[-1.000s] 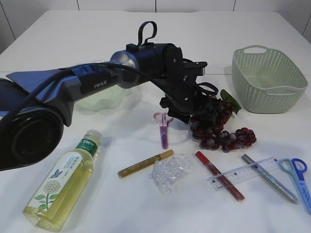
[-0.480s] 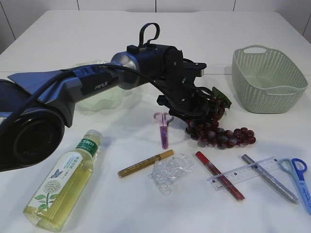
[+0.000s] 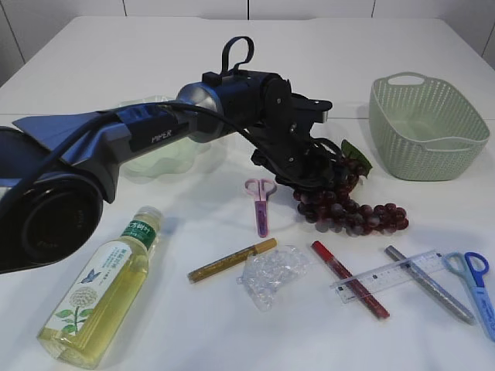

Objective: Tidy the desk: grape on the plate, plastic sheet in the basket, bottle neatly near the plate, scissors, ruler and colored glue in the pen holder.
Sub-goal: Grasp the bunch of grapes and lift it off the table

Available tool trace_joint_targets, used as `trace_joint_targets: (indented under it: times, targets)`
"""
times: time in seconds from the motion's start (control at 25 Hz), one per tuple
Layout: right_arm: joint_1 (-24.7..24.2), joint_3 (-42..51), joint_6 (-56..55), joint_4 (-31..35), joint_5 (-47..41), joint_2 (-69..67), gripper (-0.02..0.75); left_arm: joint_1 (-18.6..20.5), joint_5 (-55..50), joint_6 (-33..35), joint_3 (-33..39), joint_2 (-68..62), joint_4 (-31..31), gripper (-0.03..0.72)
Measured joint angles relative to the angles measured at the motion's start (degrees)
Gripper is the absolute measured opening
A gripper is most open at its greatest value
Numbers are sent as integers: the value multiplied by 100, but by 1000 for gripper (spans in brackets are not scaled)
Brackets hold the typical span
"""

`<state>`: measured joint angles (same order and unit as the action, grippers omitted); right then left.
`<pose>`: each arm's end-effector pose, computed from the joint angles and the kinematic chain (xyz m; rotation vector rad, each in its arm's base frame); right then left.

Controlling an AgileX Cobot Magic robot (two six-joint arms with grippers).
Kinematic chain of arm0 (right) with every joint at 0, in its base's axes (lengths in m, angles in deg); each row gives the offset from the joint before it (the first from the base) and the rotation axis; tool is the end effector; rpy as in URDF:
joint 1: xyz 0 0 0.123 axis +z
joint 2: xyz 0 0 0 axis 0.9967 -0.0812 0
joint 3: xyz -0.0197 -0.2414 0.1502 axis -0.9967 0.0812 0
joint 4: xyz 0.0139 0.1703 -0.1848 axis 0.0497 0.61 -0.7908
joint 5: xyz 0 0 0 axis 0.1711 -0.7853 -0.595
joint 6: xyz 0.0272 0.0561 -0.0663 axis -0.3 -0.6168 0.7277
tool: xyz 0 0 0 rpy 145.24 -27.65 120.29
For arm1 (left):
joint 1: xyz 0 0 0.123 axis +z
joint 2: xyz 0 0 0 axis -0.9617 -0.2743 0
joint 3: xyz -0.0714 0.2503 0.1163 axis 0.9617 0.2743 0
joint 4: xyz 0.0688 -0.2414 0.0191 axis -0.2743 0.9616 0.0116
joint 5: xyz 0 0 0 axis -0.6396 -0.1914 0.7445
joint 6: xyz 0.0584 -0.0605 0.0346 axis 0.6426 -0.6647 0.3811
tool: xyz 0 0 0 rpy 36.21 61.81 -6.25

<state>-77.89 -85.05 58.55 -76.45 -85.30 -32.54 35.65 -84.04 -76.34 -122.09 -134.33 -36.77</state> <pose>0.1566 0.0204 0.3173 0.1564 2.7965 0.0904 0.4292 -0.3577 0.1150 0.6510 2.6205 -0.4857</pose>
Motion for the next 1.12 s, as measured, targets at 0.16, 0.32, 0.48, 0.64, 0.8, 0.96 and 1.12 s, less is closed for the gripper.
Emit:
trace_joint_targets:
  times: [0.16, 0.32, 0.48, 0.64, 0.8, 0.96, 1.12]
  targets:
    - [0, 0, 0, 0, 0, 0, 511, 0, -11, 14, -129, -9, 109, 138]
    - [0, 0, 0, 0, 0, 0, 511, 0, -226, 18, -544, -9, 108, 134]
    - [0, 0, 0, 0, 0, 0, 511, 0, -403, 18, -948, -9, 108, 134]
    - [0, 0, 0, -31, 0, 0, 511, 0, -632, 18, -1120, -9, 97, 134]
    - [0, 0, 0, -31, 0, 0, 511, 0, -835, 18, -1155, -9, 88, 134]
    - [0, 0, 11, -31, 0, 0, 511, 0, -884, 18, -1155, -9, 76, 134]
    - [0, 0, 11, -31, 0, 0, 511, 0, -896, 18, -1155, 42, 76, 134]
